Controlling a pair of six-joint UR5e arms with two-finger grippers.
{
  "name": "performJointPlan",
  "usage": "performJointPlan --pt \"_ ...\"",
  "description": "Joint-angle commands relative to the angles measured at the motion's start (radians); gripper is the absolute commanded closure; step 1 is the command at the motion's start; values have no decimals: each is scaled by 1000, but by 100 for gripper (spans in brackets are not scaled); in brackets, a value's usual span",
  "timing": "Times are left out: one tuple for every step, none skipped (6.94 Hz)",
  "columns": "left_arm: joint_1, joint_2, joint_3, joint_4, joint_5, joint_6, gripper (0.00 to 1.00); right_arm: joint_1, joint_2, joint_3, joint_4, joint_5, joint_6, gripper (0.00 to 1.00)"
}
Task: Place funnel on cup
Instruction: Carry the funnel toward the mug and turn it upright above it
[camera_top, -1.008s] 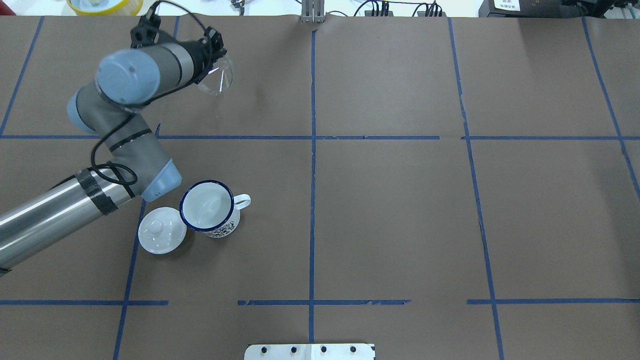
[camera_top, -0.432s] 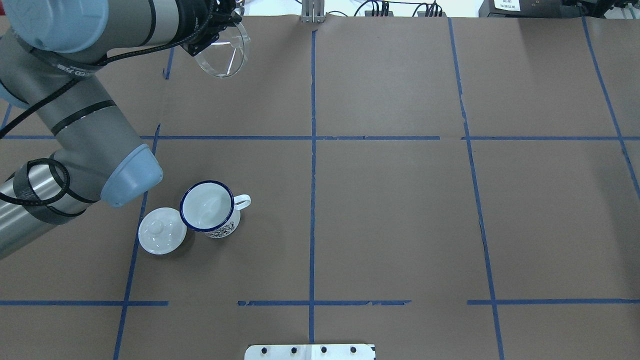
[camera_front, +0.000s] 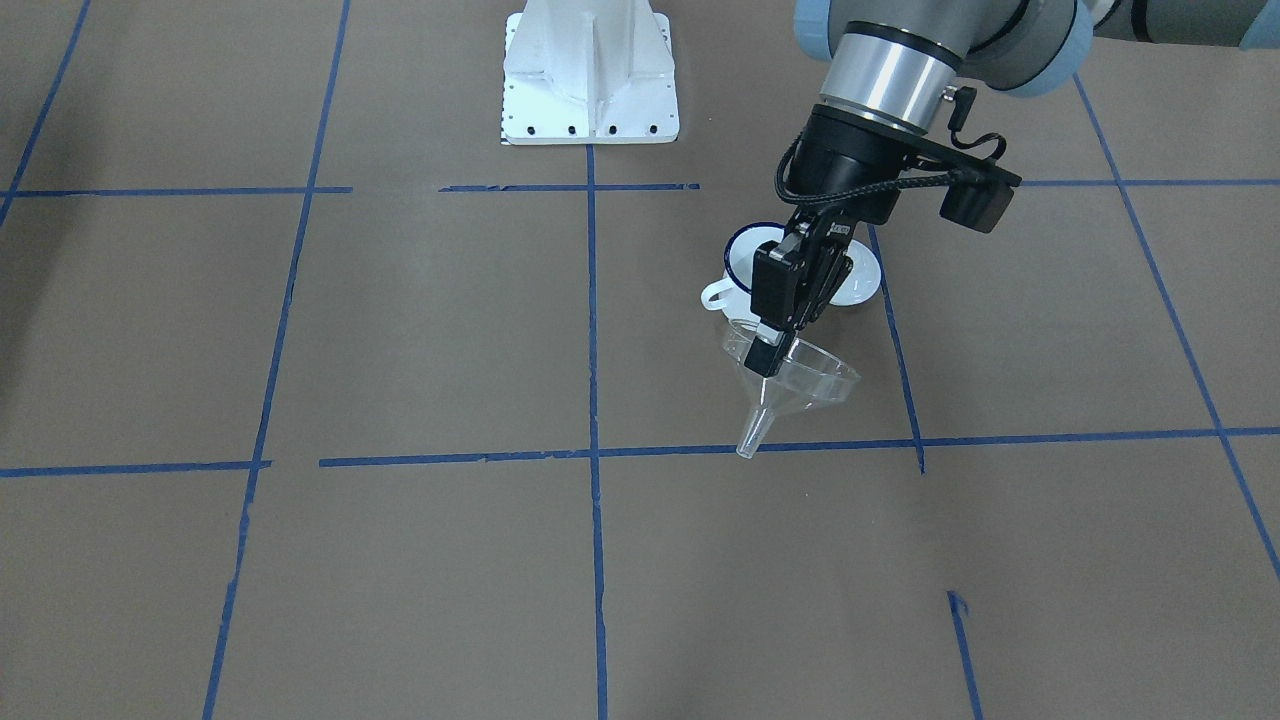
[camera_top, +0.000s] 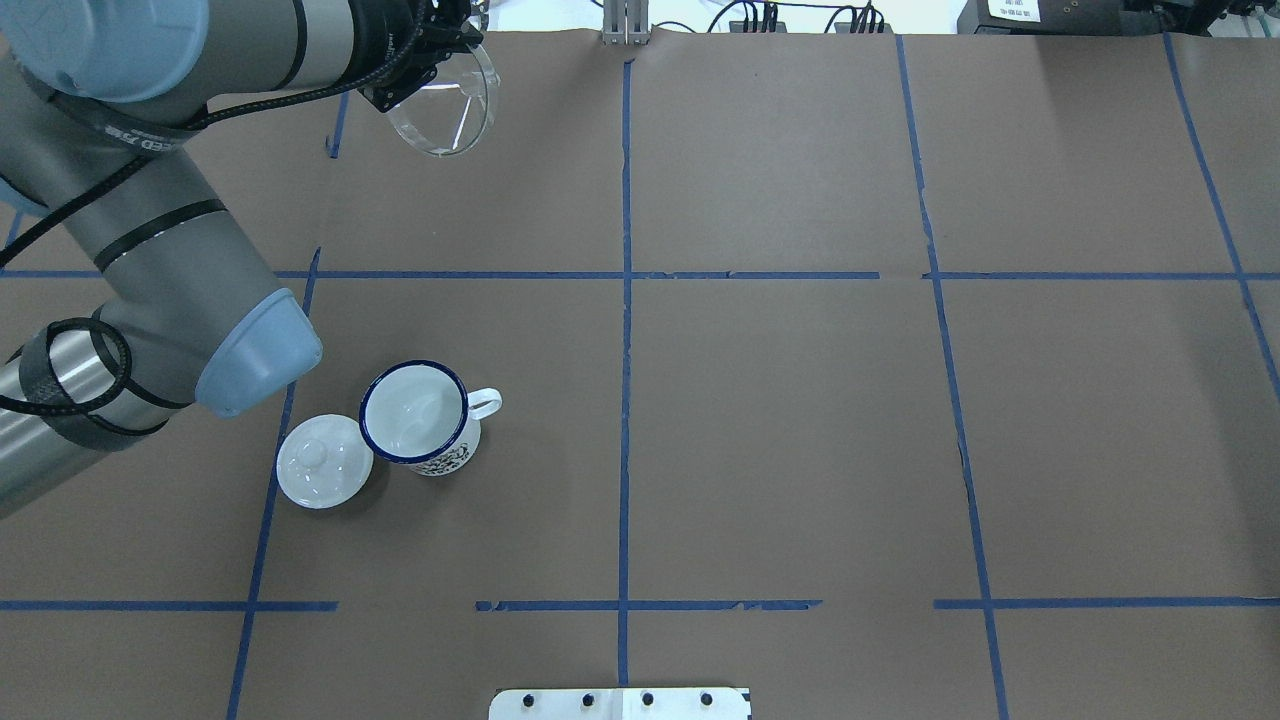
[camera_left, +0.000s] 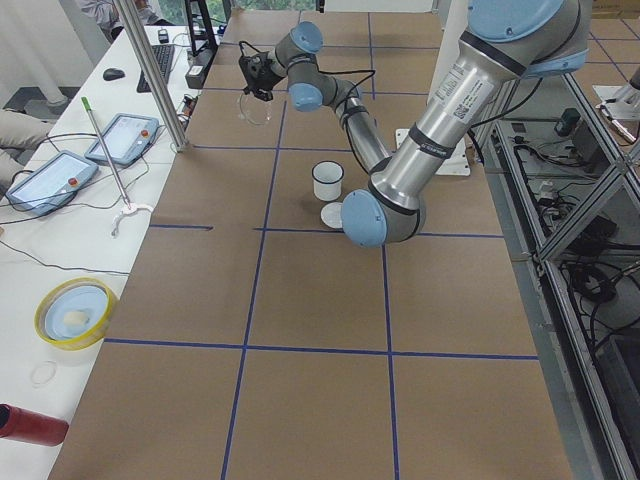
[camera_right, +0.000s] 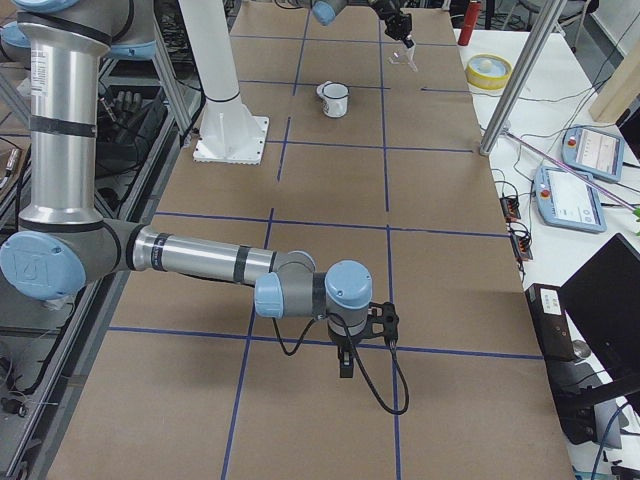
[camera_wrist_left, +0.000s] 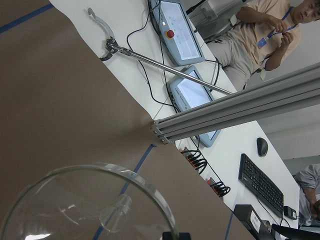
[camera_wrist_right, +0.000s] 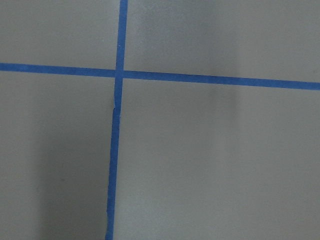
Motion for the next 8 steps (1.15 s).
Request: performJointPlan --pt "-1 9 -14 41 -91 98 100 0 0 0 0 0 0 0" --pt "-1 7 -46 199 -111 173 100 0 0 0 0 0 0 0" --pt "9 7 -128 365 -145 270 100 0 0 0 0 0 0 0" --pt "70 6 -208 594 -166 342 100 0 0 0 0 0 0 0" --pt "128 3 -253 762 -167 422 100 0 0 0 0 0 0 0" --pt "173 -15 -266 887 -183 517 100 0 0 0 0 0 0 0" --pt "179 -28 -243 915 -267 604 100 0 0 0 0 0 0 0" --pt "180 -34 -196 913 -274 634 100 0 0 0 0 0 0 0"
